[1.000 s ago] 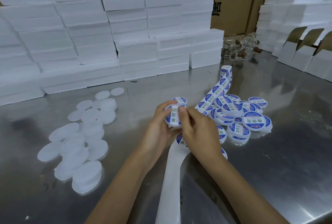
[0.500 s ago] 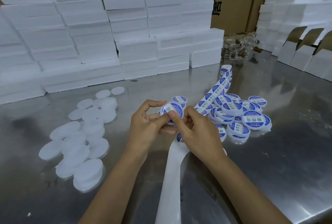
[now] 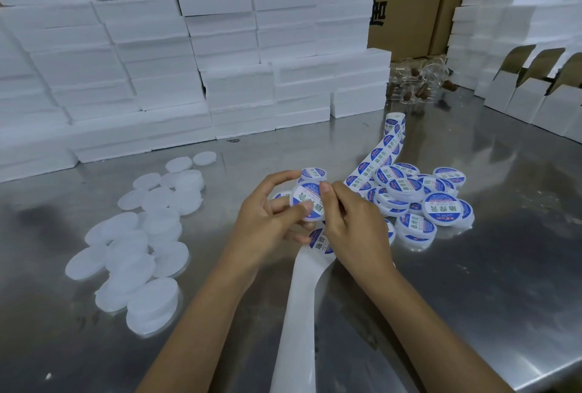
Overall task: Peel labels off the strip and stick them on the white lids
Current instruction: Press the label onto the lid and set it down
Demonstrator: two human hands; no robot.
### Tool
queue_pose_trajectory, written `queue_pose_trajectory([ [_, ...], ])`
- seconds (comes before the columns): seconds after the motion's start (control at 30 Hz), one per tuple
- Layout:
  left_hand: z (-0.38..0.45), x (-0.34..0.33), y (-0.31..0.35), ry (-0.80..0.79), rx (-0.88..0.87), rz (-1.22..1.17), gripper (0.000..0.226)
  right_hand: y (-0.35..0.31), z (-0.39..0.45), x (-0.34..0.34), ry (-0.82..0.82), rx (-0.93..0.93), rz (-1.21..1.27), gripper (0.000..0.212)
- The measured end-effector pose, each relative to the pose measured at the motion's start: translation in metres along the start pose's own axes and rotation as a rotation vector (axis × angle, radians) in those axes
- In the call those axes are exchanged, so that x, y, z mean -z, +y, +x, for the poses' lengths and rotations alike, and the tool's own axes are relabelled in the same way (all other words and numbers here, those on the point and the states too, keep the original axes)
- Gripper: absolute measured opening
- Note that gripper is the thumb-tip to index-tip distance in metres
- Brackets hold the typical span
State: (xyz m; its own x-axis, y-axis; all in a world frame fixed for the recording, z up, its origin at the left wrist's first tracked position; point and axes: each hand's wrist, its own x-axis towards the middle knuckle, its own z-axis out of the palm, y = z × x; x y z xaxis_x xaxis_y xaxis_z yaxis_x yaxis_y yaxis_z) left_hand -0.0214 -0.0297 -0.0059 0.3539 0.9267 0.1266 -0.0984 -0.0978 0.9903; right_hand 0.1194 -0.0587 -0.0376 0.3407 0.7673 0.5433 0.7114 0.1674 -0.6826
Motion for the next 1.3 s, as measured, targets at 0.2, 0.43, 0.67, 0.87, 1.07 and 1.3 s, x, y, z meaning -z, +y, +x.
queue_pose_trajectory([
  [0.2, -0.0008, 0.0021, 0.0018, 0.073, -0.038, -0.035, 0.035, -0.0035, -0.0015, 0.0012, -0.05, -0.001, 0.109, 0.041],
  [0.43, 0.0017, 0.0058, -0.0038, 0.139, -0.043, -0.104, 0.015, -0.0047, -0.0065, -0.0023, -0.14, 0.055, 0.032, 0.052],
  [0.67, 0.0013, 0.0049, -0.0022, 0.089, 0.008, -0.107, 0.006, -0.0028, -0.0055, -0.0025, -0.116, 0.025, 0.025, 0.044],
  [0.87, 0.0001, 0.0044, -0.0002, -0.069, 0.017, -0.118, 0.034, 0.002, -0.0031, -0.0029, -0.072, -0.061, 0.086, 0.038],
  [1.07, 0.0006, 0.0047, -0.0041, 0.048, -0.009, -0.115, 0.034, 0.0034, -0.0014, -0.004, -0.106, -0.108, 0.154, 0.043],
  [1.3, 0.0021, 0.0066, -0.0037, 0.212, -0.022, -0.031, 0.015, 0.0032, -0.0023, -0.0054, -0.214, -0.041, 0.118, 0.047],
])
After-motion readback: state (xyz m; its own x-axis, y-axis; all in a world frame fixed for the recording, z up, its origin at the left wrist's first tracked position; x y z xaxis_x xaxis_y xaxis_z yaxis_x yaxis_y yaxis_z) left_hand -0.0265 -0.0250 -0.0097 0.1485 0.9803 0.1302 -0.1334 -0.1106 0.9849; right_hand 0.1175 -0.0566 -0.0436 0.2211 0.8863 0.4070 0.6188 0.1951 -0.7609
